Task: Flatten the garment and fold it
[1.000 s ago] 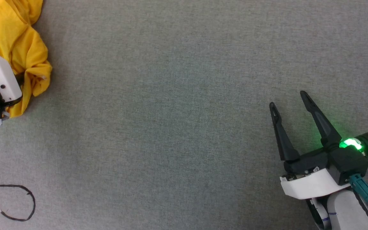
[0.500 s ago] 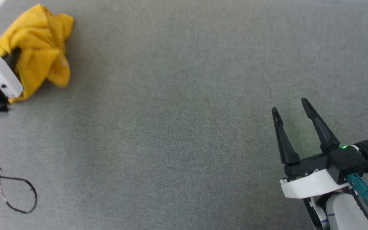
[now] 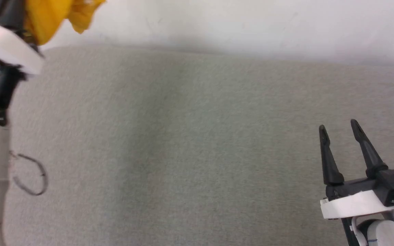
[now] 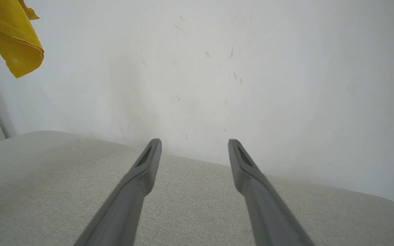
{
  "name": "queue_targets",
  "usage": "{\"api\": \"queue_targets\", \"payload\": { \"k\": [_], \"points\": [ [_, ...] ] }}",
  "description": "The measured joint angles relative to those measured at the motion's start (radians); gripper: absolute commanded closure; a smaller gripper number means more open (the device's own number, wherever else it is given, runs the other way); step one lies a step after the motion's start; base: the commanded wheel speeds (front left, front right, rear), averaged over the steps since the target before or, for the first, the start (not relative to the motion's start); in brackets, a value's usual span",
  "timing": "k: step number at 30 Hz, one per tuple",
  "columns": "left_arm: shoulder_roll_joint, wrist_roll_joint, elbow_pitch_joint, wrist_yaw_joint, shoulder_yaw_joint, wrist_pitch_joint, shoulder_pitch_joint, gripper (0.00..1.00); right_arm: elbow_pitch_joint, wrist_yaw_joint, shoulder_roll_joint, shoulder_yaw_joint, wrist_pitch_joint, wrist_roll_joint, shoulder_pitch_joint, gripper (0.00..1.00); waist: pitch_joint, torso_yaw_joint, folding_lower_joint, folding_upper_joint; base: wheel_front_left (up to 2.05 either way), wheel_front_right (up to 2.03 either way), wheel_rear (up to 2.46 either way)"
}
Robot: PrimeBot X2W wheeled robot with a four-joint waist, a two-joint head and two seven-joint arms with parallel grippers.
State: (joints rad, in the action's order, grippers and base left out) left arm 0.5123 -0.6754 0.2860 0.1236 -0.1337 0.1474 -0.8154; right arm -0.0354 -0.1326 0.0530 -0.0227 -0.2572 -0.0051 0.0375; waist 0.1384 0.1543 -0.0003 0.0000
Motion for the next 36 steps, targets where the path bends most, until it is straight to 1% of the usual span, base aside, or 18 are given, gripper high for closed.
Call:
{"api": "queue_targets", "payload": {
  "k": [3,7,12,17,20,25,29,32,33,34,36],
  "points": [
    [-0.040,0.013,-0.079,-0.009,-0.036,0.001,0.010,1.00,-0.007,0.000,0.000,-0.003,0.000,0.016,-0.012,0.00,-0.034,-0.030,0.0000,0.0000,0.00,0.00,0.00],
    [-0.086,0.026,-0.146,-0.021,-0.090,0.012,0.038,1.00,-0.022,0.000,-0.001,0.010,0.000,0.017,-0.014,0.00,-0.063,-0.085,0.0000,0.0000,0.00,0.00,0.00],
    [-0.134,0.026,-0.168,-0.037,-0.139,0.025,0.111,1.00,-0.032,0.000,-0.001,0.019,0.000,0.039,-0.013,0.00,-0.077,-0.170,0.0001,0.0000,0.00,0.00,0.00],
    [-0.169,0.043,-0.171,-0.040,-0.228,0.064,0.184,1.00,-0.032,0.000,-0.001,0.022,0.000,0.043,-0.014,0.00,-0.070,-0.256,0.0002,0.0000,0.00,0.00,0.00],
    [-0.190,0.069,-0.138,-0.046,-0.291,0.085,0.238,1.00,-0.028,0.000,0.000,0.024,0.000,0.048,-0.014,0.00,-0.059,-0.302,0.0002,0.0000,0.00,0.00,0.00],
    [-0.255,0.073,-0.022,-0.051,-0.391,0.106,0.343,1.00,-0.011,0.000,0.000,0.026,0.000,0.057,-0.012,0.00,-0.029,-0.362,0.0002,0.0000,0.00,0.00,0.00],
    [-0.269,0.121,0.099,-0.046,-0.472,0.131,0.374,1.00,0.007,0.000,0.000,0.041,0.000,0.059,-0.005,0.00,0.004,-0.389,0.0005,0.0000,0.00,0.00,0.00],
    [-0.275,0.142,0.157,-0.045,-0.497,0.128,0.379,1.00,0.016,0.000,0.000,0.053,0.000,0.060,-0.004,0.00,0.022,-0.402,0.0004,0.0000,0.00,0.00,0.00],
    [-0.282,0.141,0.166,-0.045,-0.495,0.117,0.379,0.89,0.018,0.000,0.000,0.052,0.000,0.061,-0.004,0.00,0.025,-0.403,0.0004,0.0000,0.00,0.00,0.00],
    [-0.288,0.142,0.174,-0.046,-0.495,0.104,0.379,0.00,0.022,0.000,0.000,0.049,0.000,0.063,-0.004,0.00,0.027,-0.402,0.0005,0.0000,0.00,0.00,0.00],
    [-0.296,0.142,0.183,-0.051,-0.493,0.077,0.379,0.00,0.030,0.000,0.000,0.047,0.000,0.065,-0.004,0.00,0.027,-0.397,0.0004,0.0000,0.00,0.00,0.00]
  ]
}}
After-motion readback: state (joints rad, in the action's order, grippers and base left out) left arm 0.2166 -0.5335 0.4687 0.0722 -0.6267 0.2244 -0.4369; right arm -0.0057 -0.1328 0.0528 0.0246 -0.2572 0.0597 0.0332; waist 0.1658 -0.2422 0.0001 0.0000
